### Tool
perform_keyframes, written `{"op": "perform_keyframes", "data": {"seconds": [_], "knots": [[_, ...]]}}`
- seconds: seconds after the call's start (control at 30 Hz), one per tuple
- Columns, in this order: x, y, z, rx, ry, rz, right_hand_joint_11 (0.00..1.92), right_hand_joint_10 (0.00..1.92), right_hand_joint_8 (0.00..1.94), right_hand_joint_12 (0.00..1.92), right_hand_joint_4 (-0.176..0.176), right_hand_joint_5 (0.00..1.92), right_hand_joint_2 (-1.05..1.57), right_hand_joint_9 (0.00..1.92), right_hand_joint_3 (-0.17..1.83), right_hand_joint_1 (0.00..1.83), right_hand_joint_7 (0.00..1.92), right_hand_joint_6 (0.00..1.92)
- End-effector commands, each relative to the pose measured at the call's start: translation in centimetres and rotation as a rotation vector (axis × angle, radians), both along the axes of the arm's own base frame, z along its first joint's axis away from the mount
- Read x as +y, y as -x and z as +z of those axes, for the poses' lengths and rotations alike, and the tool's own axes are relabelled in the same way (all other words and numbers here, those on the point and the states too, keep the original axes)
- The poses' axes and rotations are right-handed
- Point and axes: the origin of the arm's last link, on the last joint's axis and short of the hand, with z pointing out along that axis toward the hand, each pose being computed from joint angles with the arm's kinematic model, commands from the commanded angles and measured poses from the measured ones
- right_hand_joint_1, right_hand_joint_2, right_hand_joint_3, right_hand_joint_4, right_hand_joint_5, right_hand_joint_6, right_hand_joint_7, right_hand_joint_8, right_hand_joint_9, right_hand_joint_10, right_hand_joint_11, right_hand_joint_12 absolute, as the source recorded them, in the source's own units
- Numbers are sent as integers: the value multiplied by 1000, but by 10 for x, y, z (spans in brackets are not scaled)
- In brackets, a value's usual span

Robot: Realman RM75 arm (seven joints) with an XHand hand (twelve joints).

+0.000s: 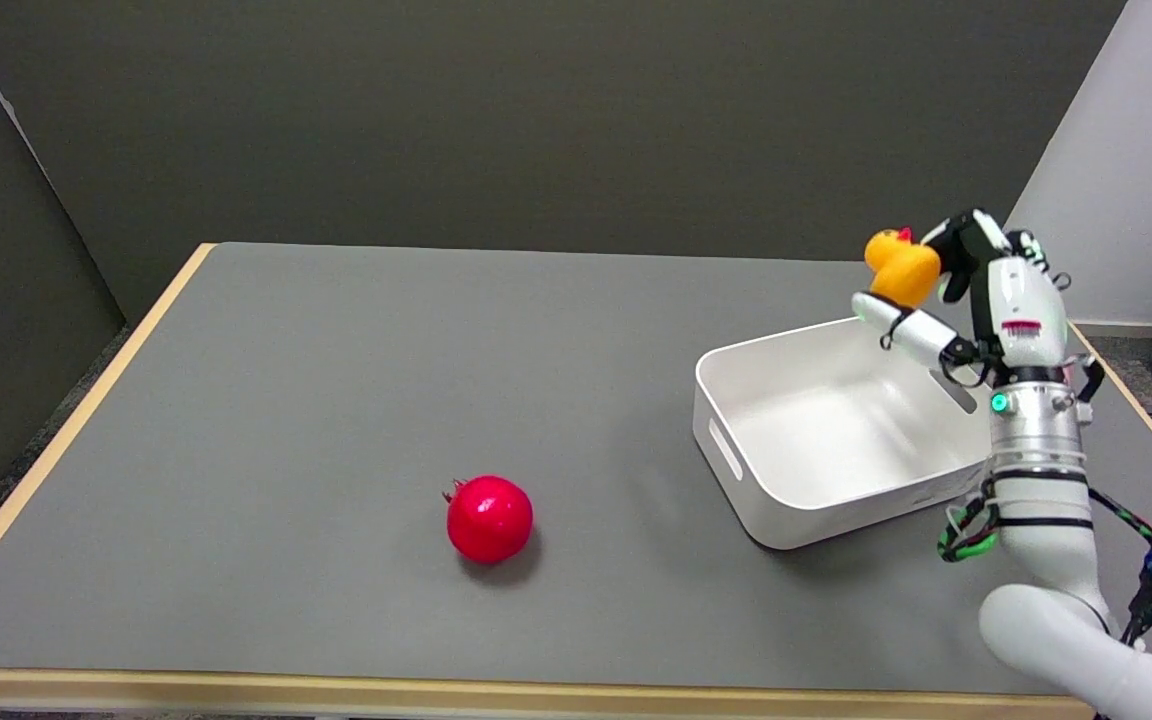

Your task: Place the yellow duck into the white box.

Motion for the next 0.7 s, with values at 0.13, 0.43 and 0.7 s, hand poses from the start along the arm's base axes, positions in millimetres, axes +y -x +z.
{"op": "perform_keyframes", "data": {"seconds": [0.13, 0.43, 0.7], "knots": [[18, 73, -10, -30, 2, -203, 107, 1808, 1644, 1920, -125, 502, 1224, 776, 237, 1123, 742, 1584], [31, 74, -18, -73, -53, -73, 22, 1658, 1378, 1804, -138, 448, 1131, 539, 342, 1019, 516, 1310], [38, 58, -25, -52, -52, 41, -1, -1, -1, -1, 35, 47, 568, -1, 877, 578, -1, 245]]}}
